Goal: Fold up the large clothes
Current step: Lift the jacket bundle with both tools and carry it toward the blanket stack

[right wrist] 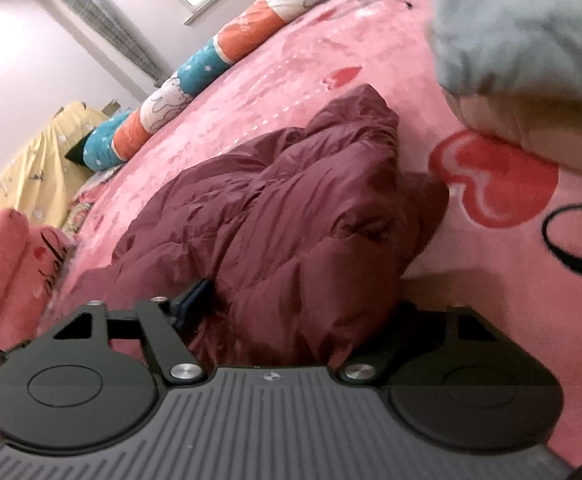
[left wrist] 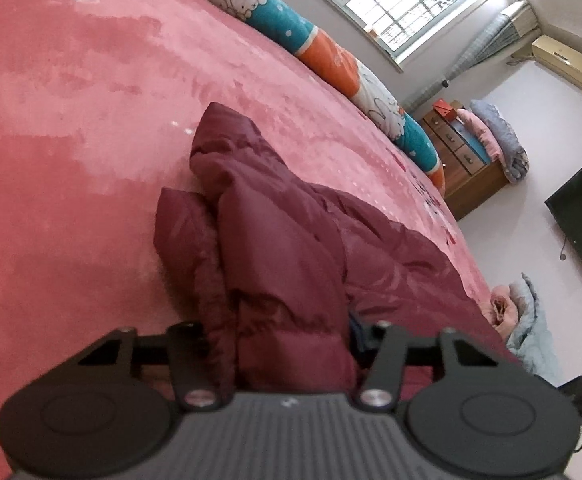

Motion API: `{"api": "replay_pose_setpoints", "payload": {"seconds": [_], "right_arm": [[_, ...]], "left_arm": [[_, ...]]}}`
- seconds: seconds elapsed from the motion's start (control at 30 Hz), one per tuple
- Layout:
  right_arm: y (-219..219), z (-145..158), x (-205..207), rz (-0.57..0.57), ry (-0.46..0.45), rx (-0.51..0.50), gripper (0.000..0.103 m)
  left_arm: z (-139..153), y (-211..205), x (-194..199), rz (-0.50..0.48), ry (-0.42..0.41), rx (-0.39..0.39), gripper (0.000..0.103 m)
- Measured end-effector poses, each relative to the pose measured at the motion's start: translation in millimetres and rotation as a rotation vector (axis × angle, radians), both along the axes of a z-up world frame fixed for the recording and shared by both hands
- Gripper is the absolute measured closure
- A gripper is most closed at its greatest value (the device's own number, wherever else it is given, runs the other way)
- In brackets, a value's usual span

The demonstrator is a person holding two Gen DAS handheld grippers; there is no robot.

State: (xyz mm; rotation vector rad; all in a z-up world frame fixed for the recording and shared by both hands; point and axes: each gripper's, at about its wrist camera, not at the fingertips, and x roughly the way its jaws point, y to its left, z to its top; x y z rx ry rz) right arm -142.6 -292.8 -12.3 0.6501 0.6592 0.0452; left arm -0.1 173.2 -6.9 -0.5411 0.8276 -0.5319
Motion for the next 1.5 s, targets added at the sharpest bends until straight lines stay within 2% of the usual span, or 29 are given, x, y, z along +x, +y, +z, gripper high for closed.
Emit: {"api": "replay_pose_setpoints", "payload": {"seconds": [0.07,0.27,0.47,0.77,0.93,1.07,1.3,1.5], "right_arm": [[10,7,0,-0.004,-0.003,-0.073,0.031],[53,29,-3,0.005,-0.011,-0.380,0.052],[85,44,-10,0.006,-0.062,-0.614,0.062],[118,63,-25,0.021,-0.202,-0.887,0.069],[121,70,-34,0.021,-0.252,-0.971,0.070],[114,80,-39,-0.017,-0.288,-0.984,0.070],[86,109,-41,-0.151,-0.350,-0.985,0.071],[35,149,-56,-0.320,-0.408,-0.941,0.071]], "left_arm": [[5,-2,-4,0.008,-0.012,0.022,0.059],[18,-8,-14,0.039,-0.034,0.074,0.072],[31,-7,-28,0.081,-0.039,0.080,0.078],[55,-1,-53,0.132,-0.078,0.055,0.081],[78,-6,-61,0.133,-0.122,0.043,0.082],[103,-19,-64,0.114,-0.176,0.040,0.082],[161,-58,-59,0.022,-0.304,0.017,0.082],[218,-120,-49,-0.093,-0.414,-0.015,0.082]]}}
